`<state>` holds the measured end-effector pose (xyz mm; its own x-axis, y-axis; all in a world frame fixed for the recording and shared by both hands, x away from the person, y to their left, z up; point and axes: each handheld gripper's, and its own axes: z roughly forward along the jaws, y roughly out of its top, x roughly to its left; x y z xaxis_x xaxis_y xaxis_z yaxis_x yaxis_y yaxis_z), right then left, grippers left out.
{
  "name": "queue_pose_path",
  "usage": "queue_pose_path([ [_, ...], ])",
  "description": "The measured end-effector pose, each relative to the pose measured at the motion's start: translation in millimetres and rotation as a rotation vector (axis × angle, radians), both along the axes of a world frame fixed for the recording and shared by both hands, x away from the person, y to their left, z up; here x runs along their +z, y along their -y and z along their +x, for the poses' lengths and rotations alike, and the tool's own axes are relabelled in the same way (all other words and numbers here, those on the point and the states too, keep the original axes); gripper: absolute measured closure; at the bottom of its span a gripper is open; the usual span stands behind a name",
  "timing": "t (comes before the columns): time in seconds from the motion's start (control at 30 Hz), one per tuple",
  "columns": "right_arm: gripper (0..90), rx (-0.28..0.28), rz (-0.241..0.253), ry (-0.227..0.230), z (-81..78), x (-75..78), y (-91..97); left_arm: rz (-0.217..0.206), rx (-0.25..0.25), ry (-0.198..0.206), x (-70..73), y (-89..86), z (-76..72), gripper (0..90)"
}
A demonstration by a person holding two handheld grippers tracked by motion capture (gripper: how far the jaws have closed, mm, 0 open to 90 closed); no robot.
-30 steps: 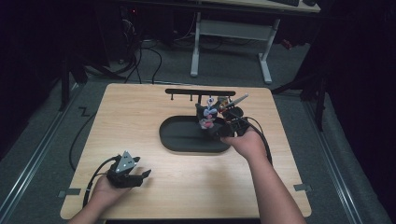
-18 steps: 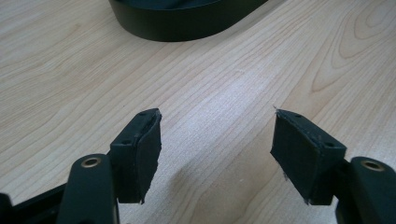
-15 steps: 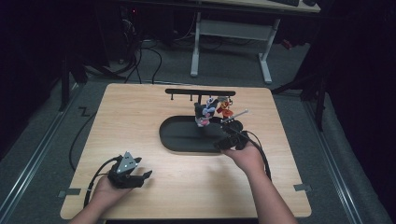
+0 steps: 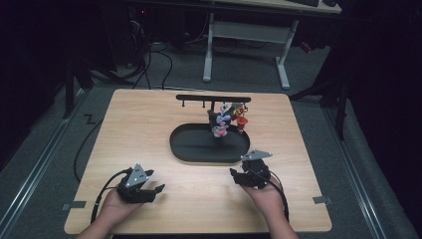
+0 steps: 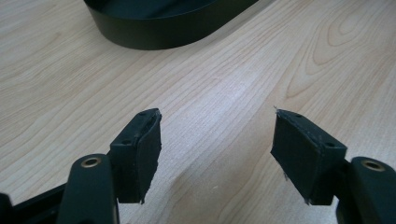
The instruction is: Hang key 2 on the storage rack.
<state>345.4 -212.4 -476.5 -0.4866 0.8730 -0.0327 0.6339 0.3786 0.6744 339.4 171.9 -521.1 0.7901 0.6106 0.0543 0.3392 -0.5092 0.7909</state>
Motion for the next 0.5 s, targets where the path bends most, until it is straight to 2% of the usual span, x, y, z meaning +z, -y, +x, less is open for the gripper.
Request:
queue_pose_path([
  [0.13,43.6,-0.021,0.063,0.048,-22.2,-15.2,10.6,0.003,-0.012,0.004,-0.3,1.5,-1.0,32.8],
  [0.2,40.8,-0.05,0.084,0.114,-43.9,-24.3,22.9,0.002,-0.017,0.002,-0.9,2.8,-1.7,32.7],
  [0.23,40.8,-0.05,0.084,0.114,-43.9,-24.3,22.9,0.002,-0.017,0.002,-0.9,2.8,-1.7,32.6],
  [0.27,39.7,-0.079,0.139,0.187,-63.8,-30.7,36.3,0.001,-0.019,0.002,-0.7,3.3,-2.0,32.5],
  [0.3,36.2,-0.075,0.151,0.208,-70.3,-30.5,41.1,-0.001,-0.021,0.005,-0.3,3.6,-2.3,32.4],
  [0.37,33.9,-0.081,0.16,0.205,-75.3,-28.3,44.7,-0.006,-0.027,0.007,0.2,4.2,-2.7,32.4],
  [0.43,32.8,-0.094,0.153,0.236,-86.2,-30.8,48.8,0.001,-0.035,0.006,-0.2,5.4,-2.5,32.4],
  [0.47,30.3,-0.093,0.146,0.21,-88.6,-36.2,48.3,0.001,-0.035,0.005,-0.7,6.2,-2.2,32.3],
  [0.5,30.3,-0.093,0.146,0.21,-88.6,-36.2,48.3,0.001,-0.037,0.001,-1.0,6.7,-1.7,32.3],
])
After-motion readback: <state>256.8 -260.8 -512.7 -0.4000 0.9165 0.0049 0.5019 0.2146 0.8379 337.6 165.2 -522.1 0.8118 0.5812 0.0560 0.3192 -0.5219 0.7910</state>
